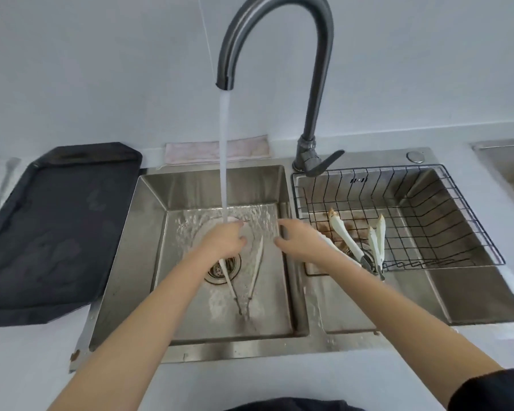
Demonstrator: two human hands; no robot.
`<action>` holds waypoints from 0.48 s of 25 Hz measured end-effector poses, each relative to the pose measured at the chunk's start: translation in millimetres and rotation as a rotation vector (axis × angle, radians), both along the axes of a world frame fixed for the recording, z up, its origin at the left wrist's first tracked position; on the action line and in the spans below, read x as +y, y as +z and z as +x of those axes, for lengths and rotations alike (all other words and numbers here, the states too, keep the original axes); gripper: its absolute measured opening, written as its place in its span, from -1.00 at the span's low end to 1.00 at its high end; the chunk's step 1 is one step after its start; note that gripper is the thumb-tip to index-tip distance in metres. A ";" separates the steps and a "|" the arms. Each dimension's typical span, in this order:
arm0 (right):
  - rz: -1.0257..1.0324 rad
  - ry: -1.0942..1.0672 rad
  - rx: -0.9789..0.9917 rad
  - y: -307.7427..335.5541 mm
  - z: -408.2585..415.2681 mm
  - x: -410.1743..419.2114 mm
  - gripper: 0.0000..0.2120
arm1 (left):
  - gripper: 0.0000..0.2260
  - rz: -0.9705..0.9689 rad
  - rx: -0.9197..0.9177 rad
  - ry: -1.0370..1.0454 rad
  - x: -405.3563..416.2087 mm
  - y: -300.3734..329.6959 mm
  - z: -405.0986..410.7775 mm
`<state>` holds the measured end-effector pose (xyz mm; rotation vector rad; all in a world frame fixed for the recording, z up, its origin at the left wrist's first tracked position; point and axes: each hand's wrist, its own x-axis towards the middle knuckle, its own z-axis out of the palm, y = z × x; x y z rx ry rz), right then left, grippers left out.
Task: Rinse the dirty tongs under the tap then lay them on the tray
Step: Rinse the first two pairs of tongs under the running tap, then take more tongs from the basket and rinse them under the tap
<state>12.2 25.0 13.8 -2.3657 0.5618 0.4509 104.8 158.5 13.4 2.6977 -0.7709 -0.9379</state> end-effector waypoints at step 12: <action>-0.116 -0.173 0.115 8.4 -95.4 -122.7 -0.63 | -0.68 -0.126 -0.029 -0.057 -115.5 14.3 -94.7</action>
